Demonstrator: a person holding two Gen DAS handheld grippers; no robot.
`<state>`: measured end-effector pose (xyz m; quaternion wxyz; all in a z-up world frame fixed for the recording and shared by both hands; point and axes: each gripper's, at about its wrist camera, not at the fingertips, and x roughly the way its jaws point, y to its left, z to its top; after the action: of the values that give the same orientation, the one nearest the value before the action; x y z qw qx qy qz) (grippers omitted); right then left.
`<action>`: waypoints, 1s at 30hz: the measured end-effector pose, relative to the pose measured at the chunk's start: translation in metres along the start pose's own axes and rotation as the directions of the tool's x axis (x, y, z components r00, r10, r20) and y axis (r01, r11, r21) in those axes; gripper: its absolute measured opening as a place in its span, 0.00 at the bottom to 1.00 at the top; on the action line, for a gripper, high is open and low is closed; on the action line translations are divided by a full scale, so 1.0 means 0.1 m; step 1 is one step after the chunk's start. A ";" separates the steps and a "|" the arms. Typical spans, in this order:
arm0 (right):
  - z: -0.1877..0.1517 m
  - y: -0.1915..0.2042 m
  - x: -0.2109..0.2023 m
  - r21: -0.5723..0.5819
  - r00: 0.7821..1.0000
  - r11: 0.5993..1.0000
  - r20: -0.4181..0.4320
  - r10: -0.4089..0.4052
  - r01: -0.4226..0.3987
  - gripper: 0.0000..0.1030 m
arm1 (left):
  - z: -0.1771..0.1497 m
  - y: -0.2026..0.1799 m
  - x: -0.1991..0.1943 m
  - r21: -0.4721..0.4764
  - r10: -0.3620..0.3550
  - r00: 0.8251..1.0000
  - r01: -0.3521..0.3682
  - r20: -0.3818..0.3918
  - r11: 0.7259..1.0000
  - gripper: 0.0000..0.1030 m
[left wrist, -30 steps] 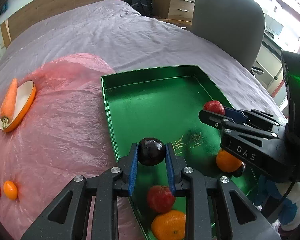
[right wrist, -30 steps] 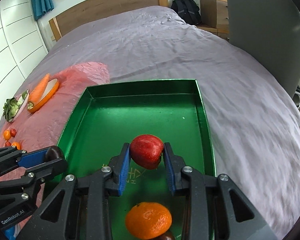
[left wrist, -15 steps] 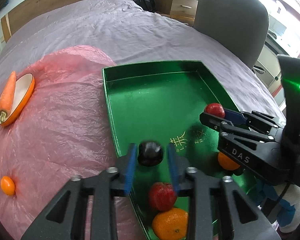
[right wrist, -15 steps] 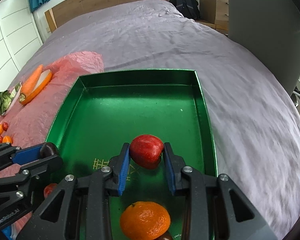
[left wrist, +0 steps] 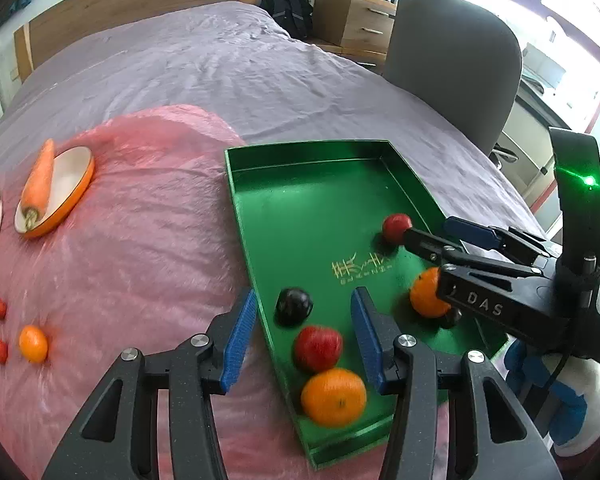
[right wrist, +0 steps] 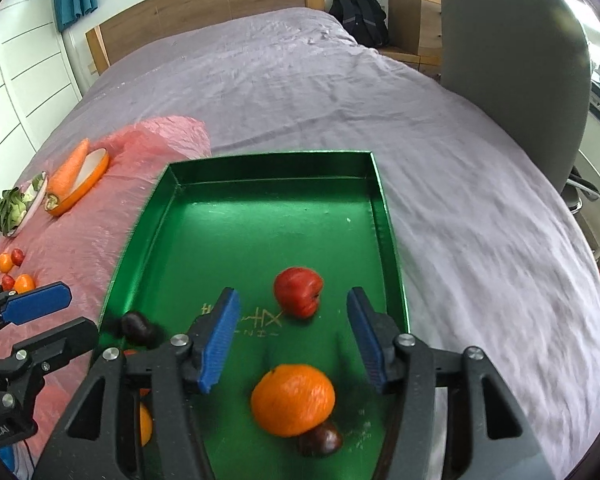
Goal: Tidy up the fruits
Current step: 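Lower the plum and tomato into the green tray and open both tools, then withdraw both open tools from the tray back over the remaining fruit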
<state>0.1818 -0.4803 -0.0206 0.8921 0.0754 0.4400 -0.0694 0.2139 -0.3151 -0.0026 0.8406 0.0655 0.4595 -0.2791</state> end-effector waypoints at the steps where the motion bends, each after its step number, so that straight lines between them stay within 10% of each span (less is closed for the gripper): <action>1: -0.02 0.01 -0.05 -0.001 1.000 1.000 0.004 0.000 0.000 0.94 | -0.04 0.01 -0.05 -0.001 0.003 1.000 -0.003 0.003 1.000 0.42; 30: -0.74 0.73 -1.23 -0.046 0.998 0.998 0.034 0.053 -0.052 1.00 | -1.21 0.60 -1.36 -0.094 0.146 0.988 -0.140 0.058 0.986 0.43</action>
<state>0.0642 -0.3874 0.0377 0.9027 0.0657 0.4235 -0.0375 0.0988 -0.1652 0.0299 0.8750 0.0516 0.4381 -0.1993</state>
